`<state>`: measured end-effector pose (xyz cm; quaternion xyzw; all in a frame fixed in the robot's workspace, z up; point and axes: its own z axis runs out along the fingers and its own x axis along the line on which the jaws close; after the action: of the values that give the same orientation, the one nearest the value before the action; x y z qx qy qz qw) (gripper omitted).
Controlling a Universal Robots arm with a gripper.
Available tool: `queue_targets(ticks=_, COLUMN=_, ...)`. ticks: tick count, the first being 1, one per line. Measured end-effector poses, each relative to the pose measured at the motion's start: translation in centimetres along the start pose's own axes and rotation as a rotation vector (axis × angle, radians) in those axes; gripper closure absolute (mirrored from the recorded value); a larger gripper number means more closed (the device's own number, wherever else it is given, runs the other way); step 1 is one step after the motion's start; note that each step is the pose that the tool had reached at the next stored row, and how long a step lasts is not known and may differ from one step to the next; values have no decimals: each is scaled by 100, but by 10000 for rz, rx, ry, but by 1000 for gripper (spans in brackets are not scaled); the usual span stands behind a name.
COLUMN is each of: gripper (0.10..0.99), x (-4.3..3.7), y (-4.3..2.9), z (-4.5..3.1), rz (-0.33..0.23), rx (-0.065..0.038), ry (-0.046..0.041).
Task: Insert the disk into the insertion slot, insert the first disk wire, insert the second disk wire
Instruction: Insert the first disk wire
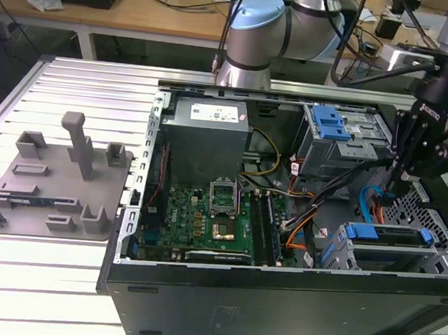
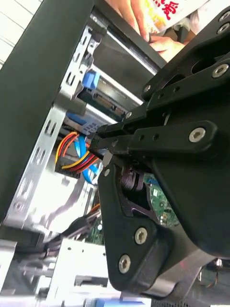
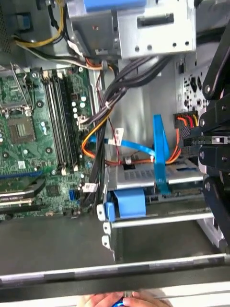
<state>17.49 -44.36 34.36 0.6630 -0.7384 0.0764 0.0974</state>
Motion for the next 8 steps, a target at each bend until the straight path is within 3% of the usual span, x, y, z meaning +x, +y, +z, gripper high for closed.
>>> queue_targets(ticks=4, gripper=922, x=145, y=-13, z=-61, rz=-6, rx=-13, ry=-115)
queue_targets(ticks=8, gripper=922, x=262, y=-25, z=-39, rz=-10, rx=-23, ry=-179)
